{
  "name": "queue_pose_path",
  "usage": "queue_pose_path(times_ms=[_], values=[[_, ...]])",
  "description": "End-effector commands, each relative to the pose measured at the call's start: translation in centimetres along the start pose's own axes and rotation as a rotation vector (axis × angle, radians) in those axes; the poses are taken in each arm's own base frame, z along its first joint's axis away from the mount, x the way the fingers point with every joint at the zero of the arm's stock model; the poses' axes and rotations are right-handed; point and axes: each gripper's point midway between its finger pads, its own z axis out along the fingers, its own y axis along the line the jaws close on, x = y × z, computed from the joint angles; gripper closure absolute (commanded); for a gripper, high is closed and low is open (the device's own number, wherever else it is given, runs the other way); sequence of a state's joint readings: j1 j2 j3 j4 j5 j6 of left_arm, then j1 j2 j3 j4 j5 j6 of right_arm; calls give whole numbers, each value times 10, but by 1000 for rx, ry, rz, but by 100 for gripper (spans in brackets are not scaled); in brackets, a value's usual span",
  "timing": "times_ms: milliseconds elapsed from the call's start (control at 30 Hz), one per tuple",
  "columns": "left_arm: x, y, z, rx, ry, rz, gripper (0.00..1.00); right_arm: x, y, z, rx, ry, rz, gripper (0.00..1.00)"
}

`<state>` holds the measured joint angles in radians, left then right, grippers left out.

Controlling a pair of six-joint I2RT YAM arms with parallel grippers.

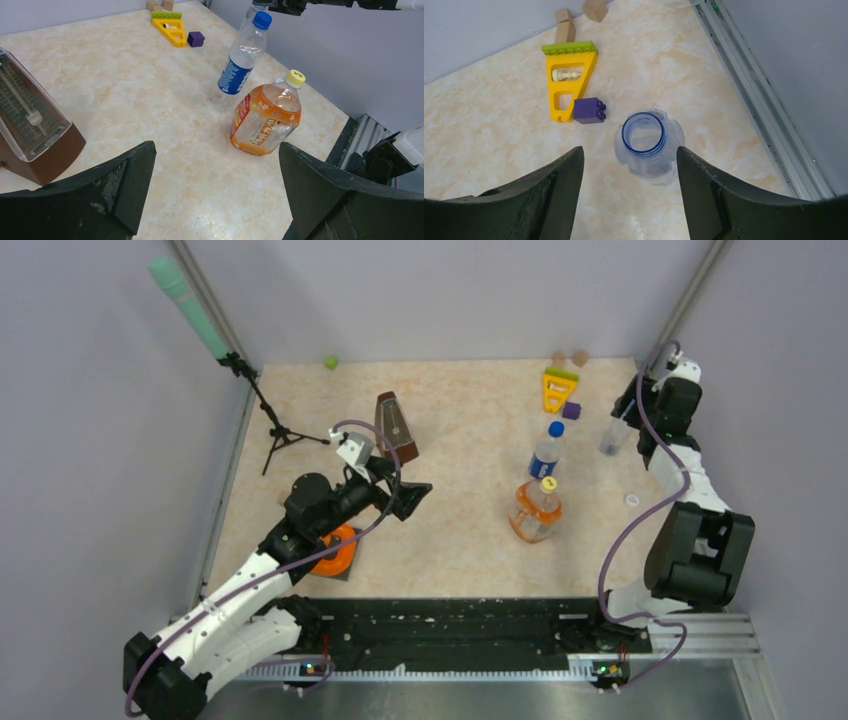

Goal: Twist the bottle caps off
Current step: Place the plastic bottle at the corner of the board.

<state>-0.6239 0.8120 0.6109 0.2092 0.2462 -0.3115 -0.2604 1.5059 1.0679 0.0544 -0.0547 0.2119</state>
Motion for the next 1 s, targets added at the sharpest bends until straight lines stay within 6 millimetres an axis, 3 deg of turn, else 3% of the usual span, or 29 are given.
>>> queue_pose_path(times_ms=[0, 233, 333, 467, 567, 733, 967], values=[[-8, -4, 1, 21, -33, 25, 2, -42, 7, -16, -16, -102, 3, 33], [-8, -4, 1, 21, -34, 19, 2, -60, 6, -31, 13, -127, 10, 32], [-9, -3, 1, 17, -39, 18, 2, -58, 5, -42, 30, -102, 46, 33], [-12, -2, 1, 7, -48, 18, 2, -61, 3, -75, 62, -129, 101, 32], [-14, -1, 2, -1, -55, 19, 2, -58, 24, -100, -46, -115, 124, 32], [-14, 1, 5, -5, -60, 16, 2, -37, 70, -136, -299, -25, 149, 33], [-13, -2, 5, 10, -54, 13, 2, 24, 105, -174, -439, 151, 93, 35]])
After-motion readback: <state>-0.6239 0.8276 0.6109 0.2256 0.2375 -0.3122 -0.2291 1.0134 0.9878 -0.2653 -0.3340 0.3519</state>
